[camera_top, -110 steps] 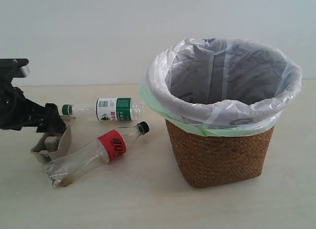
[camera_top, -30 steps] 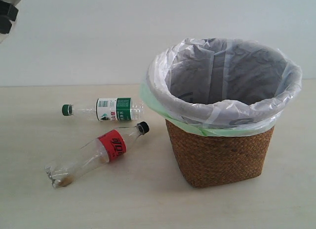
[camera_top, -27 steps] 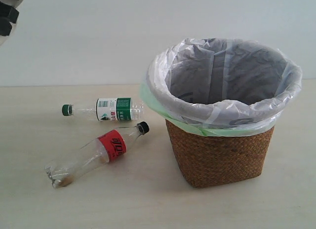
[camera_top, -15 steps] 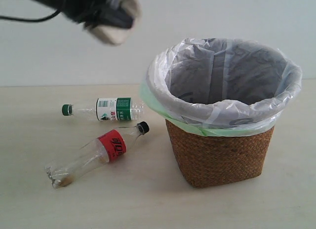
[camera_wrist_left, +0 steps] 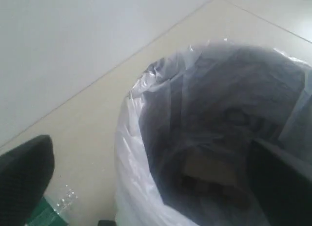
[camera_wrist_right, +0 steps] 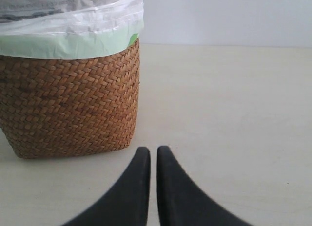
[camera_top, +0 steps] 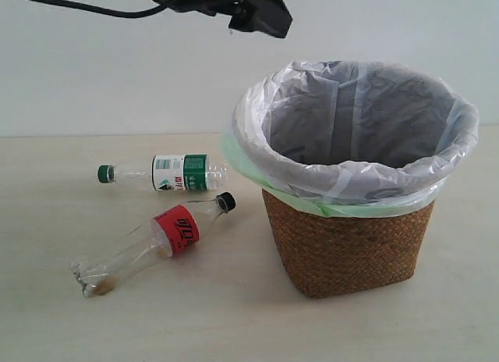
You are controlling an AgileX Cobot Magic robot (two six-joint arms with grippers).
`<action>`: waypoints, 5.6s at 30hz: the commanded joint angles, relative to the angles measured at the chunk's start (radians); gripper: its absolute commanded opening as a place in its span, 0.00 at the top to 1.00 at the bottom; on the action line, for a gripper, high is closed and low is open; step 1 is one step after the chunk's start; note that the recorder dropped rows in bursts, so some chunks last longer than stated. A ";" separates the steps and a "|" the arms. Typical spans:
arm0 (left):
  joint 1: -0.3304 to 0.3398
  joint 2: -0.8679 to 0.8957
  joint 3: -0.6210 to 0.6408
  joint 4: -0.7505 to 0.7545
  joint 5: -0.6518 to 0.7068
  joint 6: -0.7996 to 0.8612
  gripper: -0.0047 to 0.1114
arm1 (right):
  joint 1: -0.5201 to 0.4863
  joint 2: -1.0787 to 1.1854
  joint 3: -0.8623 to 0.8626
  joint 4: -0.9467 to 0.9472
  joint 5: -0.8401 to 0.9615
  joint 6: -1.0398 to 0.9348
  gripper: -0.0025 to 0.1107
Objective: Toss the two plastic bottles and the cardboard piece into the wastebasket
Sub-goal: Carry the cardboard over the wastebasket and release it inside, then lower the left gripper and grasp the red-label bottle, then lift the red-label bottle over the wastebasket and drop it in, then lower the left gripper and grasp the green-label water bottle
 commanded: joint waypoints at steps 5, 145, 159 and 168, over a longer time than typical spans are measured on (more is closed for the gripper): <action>0.005 -0.003 0.032 0.449 0.383 -0.122 0.04 | 0.001 -0.006 -0.001 -0.008 -0.009 -0.003 0.96; 0.048 0.444 -0.053 0.676 0.276 0.153 0.04 | 0.001 -0.006 -0.001 -0.008 -0.009 -0.003 0.96; 0.055 0.558 -0.053 0.810 -0.013 0.212 0.04 | 0.001 -0.006 -0.001 -0.008 -0.009 -0.003 0.96; 0.180 0.558 -0.055 0.711 -0.238 0.168 0.04 | 0.001 -0.006 -0.001 -0.008 -0.009 -0.003 0.96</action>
